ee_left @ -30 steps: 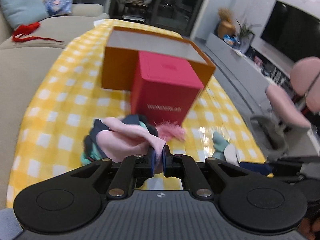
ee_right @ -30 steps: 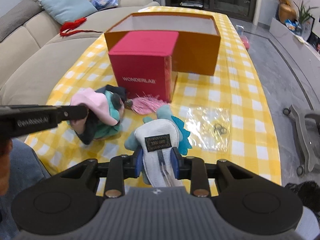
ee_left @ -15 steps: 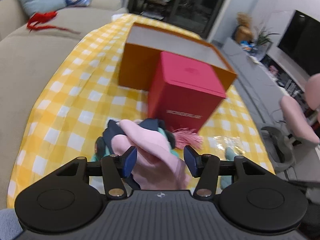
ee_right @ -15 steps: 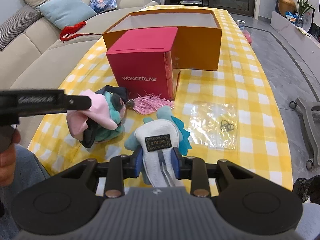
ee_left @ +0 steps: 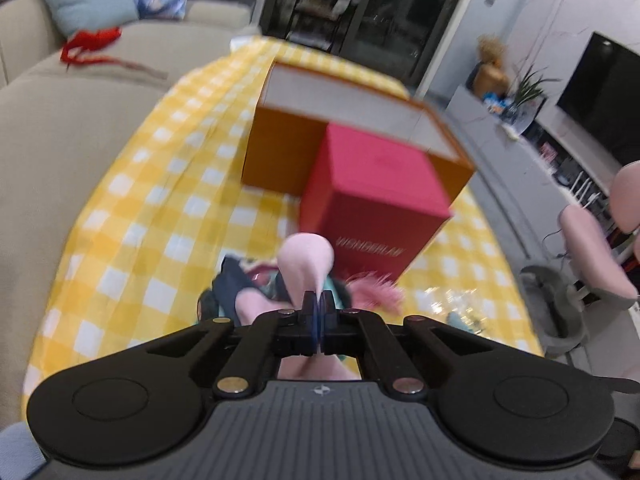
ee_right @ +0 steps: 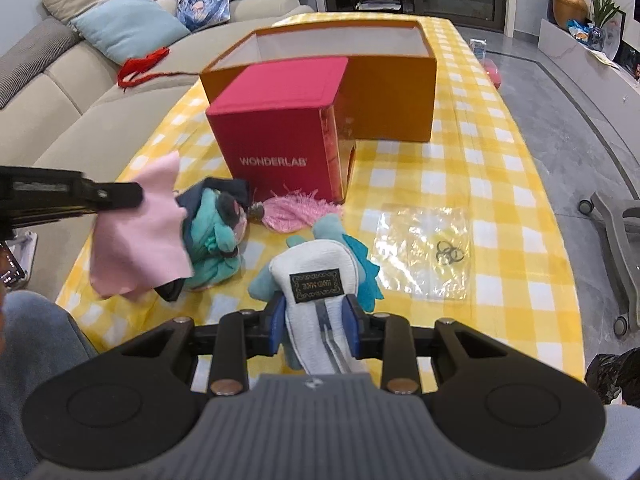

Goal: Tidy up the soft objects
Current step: 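Lift the pink cloth off the plush with the left tool, then carry the pink cloth and white slipper up over the orange box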

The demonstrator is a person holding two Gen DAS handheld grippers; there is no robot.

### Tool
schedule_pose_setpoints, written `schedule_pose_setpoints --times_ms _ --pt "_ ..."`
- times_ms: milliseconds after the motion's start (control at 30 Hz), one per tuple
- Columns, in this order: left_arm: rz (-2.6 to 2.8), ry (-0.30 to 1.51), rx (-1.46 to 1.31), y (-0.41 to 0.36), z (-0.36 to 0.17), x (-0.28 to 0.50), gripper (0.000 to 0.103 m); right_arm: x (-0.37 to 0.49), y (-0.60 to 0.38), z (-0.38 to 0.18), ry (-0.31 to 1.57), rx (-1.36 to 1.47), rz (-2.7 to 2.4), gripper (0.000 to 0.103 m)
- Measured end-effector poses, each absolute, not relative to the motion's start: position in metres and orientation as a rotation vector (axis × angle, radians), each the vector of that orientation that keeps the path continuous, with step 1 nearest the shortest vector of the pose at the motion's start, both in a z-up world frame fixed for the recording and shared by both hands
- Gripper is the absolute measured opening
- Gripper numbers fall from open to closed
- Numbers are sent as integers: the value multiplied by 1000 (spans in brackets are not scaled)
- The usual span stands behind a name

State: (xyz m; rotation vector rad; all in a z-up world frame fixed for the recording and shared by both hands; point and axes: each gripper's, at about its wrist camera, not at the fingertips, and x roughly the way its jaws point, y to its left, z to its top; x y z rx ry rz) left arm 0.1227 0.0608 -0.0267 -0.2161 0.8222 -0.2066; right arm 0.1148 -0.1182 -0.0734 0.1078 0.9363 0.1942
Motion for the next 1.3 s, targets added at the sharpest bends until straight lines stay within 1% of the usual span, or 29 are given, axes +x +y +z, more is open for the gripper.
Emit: schedule_pose_setpoints --times_ms 300,600,1000,1133,1300 --pt "-286 693 -221 58 41 113 1 111 -129 -28 876 95 215 29" --pt "-351 584 -141 42 85 138 1 131 -139 25 795 92 250 29" --pt "-387 499 -30 22 105 210 1 227 -135 70 733 -4 292 29" --pt "-385 502 1 18 104 236 1 270 -133 70 753 -13 302 29" --pt "-365 543 33 15 87 270 1 323 -128 56 777 -35 309 29"
